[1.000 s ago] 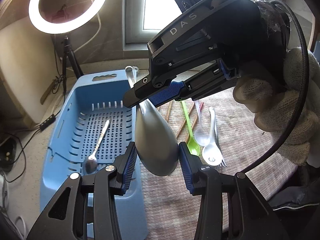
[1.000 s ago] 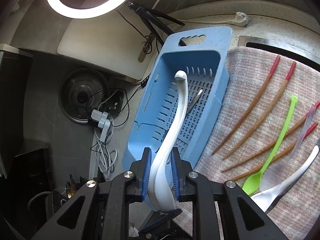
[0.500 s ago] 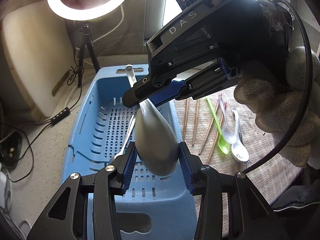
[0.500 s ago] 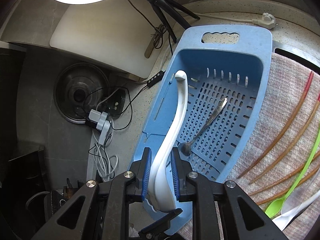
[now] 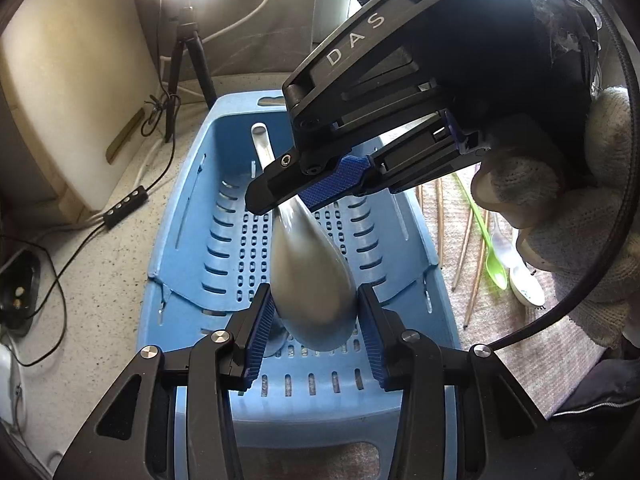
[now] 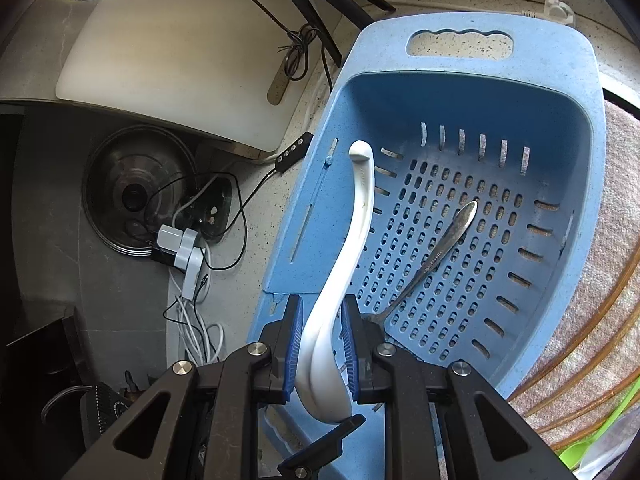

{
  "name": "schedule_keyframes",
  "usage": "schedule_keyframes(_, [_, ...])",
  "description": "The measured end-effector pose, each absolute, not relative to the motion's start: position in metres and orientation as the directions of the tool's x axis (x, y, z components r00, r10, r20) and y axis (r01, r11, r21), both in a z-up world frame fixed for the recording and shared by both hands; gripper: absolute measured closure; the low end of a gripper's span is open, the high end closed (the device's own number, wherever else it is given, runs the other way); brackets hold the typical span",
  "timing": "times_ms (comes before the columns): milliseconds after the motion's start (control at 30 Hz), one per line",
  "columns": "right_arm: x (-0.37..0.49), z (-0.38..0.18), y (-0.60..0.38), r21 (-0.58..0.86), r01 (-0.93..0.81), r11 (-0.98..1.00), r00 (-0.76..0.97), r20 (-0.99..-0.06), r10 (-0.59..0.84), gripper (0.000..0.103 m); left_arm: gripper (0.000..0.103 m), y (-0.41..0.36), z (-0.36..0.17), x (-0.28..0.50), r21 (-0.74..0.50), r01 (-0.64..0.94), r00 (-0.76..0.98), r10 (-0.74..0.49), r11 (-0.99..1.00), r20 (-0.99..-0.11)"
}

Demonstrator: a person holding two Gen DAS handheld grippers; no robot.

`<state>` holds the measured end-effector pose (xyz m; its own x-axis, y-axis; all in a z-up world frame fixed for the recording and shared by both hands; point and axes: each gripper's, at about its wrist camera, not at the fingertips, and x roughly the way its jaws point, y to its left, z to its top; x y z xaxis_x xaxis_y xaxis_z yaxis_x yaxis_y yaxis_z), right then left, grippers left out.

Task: Organize utensils

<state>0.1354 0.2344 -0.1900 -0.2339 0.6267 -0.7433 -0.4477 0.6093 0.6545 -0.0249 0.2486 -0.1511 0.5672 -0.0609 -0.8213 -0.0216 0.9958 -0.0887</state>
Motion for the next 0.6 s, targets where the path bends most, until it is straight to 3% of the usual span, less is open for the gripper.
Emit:
schedule_keyframes(200, [0.137,-0.194,0.24,0.622,-0.479,0.62,-0.211,-0.767,0.606,0.082,0.062,0.254,-0.157,-0.022,-0.082,-0.039,0.544,-0.048,0.996,-0.838])
schedule_keyframes(267, [0.137,-0.19,0.24,0.598,-0.508,0.621,-0.18,-0.778,0.602,0.06,0.052,0.254,-0.157,-0.021,-0.084,-0.055,0.538,-0.041,0.995,-0.842])
schedule_keyframes(333, [0.138,-0.185,0.236,0.59,-0.521,0.617,-0.148,-0.774,0.615,0.052,0.046,0.254,-0.156,-0.021,-0.082,-0.068,0.543,-0.032,0.994,-0.839])
schedule_keyframes(600, [0.135,-0.166,0.225,0.543,-0.594,0.593,-0.092,-0.778,0.621,0.052,0.046,0.248,-0.152,-0.025,-0.07,-0.083,0.545,-0.014,0.994,-0.838])
